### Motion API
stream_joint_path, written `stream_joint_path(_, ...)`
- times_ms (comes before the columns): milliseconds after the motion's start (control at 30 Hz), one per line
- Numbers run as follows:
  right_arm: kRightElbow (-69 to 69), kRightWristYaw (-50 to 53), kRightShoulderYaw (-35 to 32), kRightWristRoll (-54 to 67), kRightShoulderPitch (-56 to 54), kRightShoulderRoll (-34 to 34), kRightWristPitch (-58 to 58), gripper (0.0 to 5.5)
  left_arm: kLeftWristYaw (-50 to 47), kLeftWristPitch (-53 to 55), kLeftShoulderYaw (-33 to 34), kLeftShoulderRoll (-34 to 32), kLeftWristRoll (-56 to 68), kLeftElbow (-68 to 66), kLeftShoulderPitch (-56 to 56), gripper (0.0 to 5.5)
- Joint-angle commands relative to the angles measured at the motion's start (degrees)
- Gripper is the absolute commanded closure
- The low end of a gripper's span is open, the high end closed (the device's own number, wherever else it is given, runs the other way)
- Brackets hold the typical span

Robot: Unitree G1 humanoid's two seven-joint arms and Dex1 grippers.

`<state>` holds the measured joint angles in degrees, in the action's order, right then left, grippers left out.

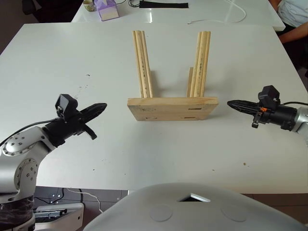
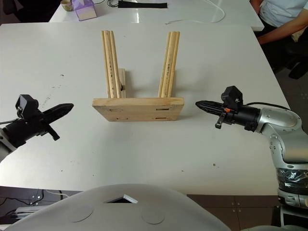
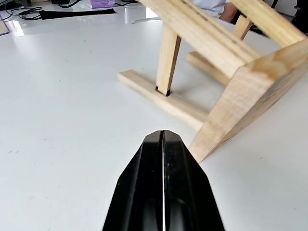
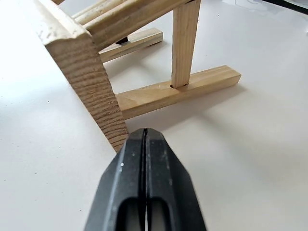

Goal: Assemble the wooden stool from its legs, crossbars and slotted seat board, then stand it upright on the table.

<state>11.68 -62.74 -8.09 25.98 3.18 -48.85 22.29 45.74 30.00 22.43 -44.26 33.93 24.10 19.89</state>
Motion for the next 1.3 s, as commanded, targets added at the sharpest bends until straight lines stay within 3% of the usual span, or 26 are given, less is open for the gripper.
stream_joint_path(33, -1.79, -2.74, 5.59, -3.83, -2.01, 0.03, -3.90, 5.02, 1.90, -5.83, -8.76, -0.10, -7.97, -3.80, -1.48, 4.99)
stream_joint_path(200, -8.27, -4.29, 8.32, -7.53, -3.64, -0.08, -8.08, 4.39, 3.68, -14.14, -13.87, -1.31, -16.03, -10.23, -3.44, 4.34)
stream_joint_path(633, -9.47, -6.03, 12.05, -8.90, -5.59, 2.13, -9.96, 2.44, 7.09, -19.12, -17.04, 0.71, -16.48, -11.13, -7.00, 2.33)
stream_joint_path(1033, -19.53, -9.24, 19.73, -13.54, -15.90, 7.57, -14.73, 2.44, 16.20, -35.03, -28.47, 3.90, -24.29, -32.04, -25.49, 2.33)
stream_joint_path(1300, -28.62, -13.44, 23.67, -16.93, -22.51, 10.36, -19.37, 2.44, 22.62, -36.55, -31.07, 4.69, -22.94, -34.18, -27.66, 2.33)
